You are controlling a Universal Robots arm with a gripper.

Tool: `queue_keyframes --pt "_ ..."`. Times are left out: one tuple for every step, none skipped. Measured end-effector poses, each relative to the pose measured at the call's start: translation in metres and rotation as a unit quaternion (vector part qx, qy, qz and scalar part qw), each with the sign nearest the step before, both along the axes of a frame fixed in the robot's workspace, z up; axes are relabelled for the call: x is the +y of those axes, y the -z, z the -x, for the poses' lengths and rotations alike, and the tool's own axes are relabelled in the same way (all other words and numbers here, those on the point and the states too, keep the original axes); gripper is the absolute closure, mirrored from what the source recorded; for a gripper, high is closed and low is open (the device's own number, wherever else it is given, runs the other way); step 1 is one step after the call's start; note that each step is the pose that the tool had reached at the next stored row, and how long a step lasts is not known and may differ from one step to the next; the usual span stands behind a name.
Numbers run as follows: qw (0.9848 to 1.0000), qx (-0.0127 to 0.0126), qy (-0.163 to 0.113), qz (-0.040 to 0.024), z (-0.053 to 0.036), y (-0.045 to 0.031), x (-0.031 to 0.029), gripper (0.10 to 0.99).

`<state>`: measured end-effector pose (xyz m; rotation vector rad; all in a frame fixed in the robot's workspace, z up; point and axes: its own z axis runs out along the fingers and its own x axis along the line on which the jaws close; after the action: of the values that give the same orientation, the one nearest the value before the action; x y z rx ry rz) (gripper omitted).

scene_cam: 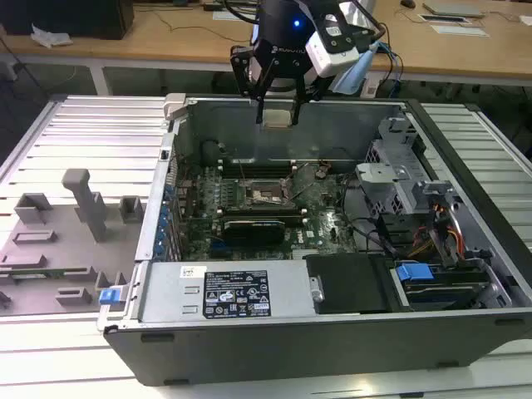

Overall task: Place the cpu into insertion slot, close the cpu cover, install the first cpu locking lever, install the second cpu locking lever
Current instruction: 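Place the cpu into insertion slot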

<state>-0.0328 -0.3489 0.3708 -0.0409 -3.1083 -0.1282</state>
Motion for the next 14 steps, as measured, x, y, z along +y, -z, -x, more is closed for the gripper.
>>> queue_keyframes --pt "1.0 0.0 0.0 0.0001 0.0 0.0 0.0002 0.545" --pt "1.0 0.0 0.0 0.0002 0.0 0.0 0.0003 0.545" --pt "1.0 -0.0001 0.0 0.0002 0.0 0.0 0.0004 0.545" --pt "1.0 -0.0001 0.0 0.0002 0.0001 0.0 0.0004 0.545" --pt "1.0 -0.0002 0.0 0.0002 0.0001 0.0 0.0004 0.545" --pt "1.0 -0.0002 0.0 0.0002 0.0001 0.0001 0.0004 0.545" --pt "1.0 -0.0002 0.0 0.0001 0.0001 0.0005 0.0004 0.545" --pt "1.0 -0.0002 0.0 0.0001 0.0001 0.0013 0.0004 0.545" --pt "1.0 -0.0002 0.0 0.0002 0.0002 0.002 0.0004 0.545" --pt "1.0 -0.0002 0.0 0.0002 0.0003 0.0033 0.0004 0.545" --pt "1.0 -0.0002 0.0 0.0002 0.0006 0.0044 0.0004 0.545" --pt "1.0 -0.0002 0.0 0.0002 0.0008 0.0064 0.0004 0.545" --pt "1.0 -0.0002 0.0 0.0002 0.001 0.0092 0.0004 0.545" --pt "1.0 -0.0006 0.0 0.0002 0.0011 0.0118 0.0004 0.545"
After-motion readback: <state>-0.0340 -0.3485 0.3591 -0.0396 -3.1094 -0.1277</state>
